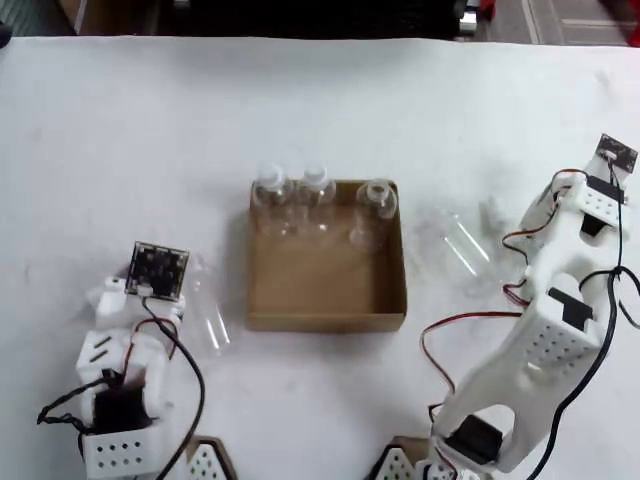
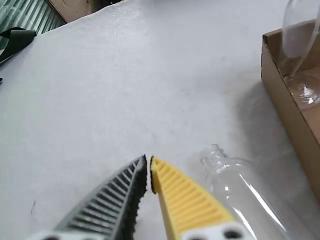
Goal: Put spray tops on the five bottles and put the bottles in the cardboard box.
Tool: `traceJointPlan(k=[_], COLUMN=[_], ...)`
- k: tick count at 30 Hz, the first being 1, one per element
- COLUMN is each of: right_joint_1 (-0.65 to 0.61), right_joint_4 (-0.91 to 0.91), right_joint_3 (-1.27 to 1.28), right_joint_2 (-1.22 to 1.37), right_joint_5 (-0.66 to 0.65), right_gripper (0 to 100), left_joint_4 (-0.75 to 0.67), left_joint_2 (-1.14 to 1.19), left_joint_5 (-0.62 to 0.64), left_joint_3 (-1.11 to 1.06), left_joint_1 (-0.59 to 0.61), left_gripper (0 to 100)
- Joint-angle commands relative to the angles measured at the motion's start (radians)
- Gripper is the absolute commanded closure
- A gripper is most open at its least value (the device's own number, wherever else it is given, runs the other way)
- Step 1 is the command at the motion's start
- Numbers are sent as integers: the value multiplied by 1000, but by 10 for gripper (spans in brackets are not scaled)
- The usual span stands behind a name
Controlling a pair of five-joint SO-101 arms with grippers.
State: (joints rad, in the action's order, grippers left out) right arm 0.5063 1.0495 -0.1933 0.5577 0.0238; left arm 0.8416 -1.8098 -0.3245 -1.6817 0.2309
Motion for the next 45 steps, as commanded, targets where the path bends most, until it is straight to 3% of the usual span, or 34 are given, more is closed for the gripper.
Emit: traceJointPlan(k=[1,12,18,22,27,32,40,45], right_joint_1=[38,53,-61,-242,-507,-654,-693,-694], right_joint_4=[62,297,302,291,206,136,-275,-476], right_joint_3=[-84,-261,-272,-272,-226,-121,270,387], right_joint_2=[-122,-530,-823,-998,-1127,-1158,-1165,-1167], right_joint_5=[5,5,5,5,5,5,5,6], right_gripper=[983,982,982,982,982,982,982,982], left_joint_4=[-28,-28,-26,-26,-26,-31,-34,-34], left_joint_2=[-10,-10,-10,-10,-10,-10,-10,-10], left_joint_5=[-14,-14,-14,-14,-15,-15,-15,-17], left_joint_3=[5,5,5,5,-3,-6,-8,-9], left_joint_1=[-10,-10,-10,-10,-10,-10,-10,-10], left_gripper=[976,976,976,976,976,976,976,976])
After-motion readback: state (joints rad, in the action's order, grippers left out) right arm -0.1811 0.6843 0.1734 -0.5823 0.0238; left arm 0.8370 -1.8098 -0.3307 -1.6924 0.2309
